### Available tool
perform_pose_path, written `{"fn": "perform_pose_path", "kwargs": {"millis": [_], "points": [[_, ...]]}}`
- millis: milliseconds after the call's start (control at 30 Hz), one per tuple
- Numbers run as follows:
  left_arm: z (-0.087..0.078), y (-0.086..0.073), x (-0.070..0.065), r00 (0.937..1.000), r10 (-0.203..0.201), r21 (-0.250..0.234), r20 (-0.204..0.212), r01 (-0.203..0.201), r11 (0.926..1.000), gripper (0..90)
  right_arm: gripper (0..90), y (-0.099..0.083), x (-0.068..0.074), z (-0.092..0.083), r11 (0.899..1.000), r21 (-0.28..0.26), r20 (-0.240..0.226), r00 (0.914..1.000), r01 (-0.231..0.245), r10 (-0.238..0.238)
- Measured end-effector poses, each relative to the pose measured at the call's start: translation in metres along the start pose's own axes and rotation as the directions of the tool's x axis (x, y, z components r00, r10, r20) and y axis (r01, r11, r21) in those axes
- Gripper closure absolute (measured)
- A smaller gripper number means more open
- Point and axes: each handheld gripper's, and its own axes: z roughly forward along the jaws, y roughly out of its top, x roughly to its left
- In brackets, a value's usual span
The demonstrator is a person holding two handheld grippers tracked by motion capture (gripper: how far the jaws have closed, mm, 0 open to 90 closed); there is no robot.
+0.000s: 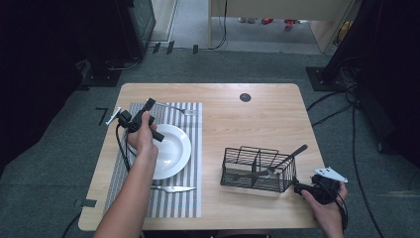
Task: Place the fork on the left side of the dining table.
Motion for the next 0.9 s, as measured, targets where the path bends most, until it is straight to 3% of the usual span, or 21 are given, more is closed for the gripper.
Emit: {"fn": "perform_pose_path", "kwargs": {"millis": [100,233,267,333,467,600,700,733,767,800,900], "points": [[0.004,-0.002,0.007,0.9997,0.003,-0.012,-0.026,-0.004,0.9999,89.0,1.8,0.000,0.000,0.000,1.000,0.000,0.000,1.0000,0.000,0.000],[0.009,-0.002,0.017,0.9979,-0.015,-0.008,-0.063,0.014,0.9999,88.9,1.8,0.000,0.000,0.000,1.000,0.000,0.000,1.0000,0.000,0.000],[0.010,-0.002,0.021,0.9956,-0.029,-0.006,-0.089,0.029,0.9996,88.8,1.7,0.000,0.000,0.000,1.000,0.000,-0.001,1.0000,0.000,0.000],[0.012,-0.003,0.024,0.9936,-0.053,-0.007,-0.100,0.053,0.9986,87.9,1.8,0.000,0.000,0.000,1.000,0.000,0.000,1.0000,0.000,0.000],[0.015,-0.005,0.029,0.9921,-0.030,-0.006,-0.122,0.030,0.9995,87.5,1.8,0.000,0.000,0.000,1.000,0.000,0.000,1.0000,0.000,0.000],[0.017,-0.005,0.030,0.9905,-0.046,0.001,-0.130,0.047,0.9989,81.4,1.8,0.000,0.000,0.000,1.000,0.000,0.000,1.0000,0.000,0.000],[0.018,-0.006,0.032,0.9843,0.028,0.032,-0.174,-0.023,0.9992,71.6,1.8,0.000,0.000,0.000,1.000,0.000,0.000,1.0000,0.000,0.000],[0.018,-0.005,0.033,0.9768,0.047,0.049,-0.209,-0.038,0.9981,69.7,1.8,0.000,0.000,0.000,1.000,0.000,-0.001,1.0000,0.000,0.000],[0.018,-0.005,0.033,0.9768,0.047,0.049,-0.209,-0.038,0.9981,69.5,1.8,0.000,0.000,0.000,1.000,0.000,-0.001,1.0000,0.000,0.000],[0.019,-0.002,0.033,0.9712,0.084,0.082,-0.223,-0.067,0.9944,68.3,1.8,0.000,0.000,0.000,1.000,0.000,-0.001,1.0000,0.000,0.000],[0.020,0.000,0.031,0.9704,0.089,0.094,-0.225,-0.069,0.9932,65.7,1.8,0.000,0.000,0.000,1.000,0.000,0.000,1.0000,0.000,0.000]]}}
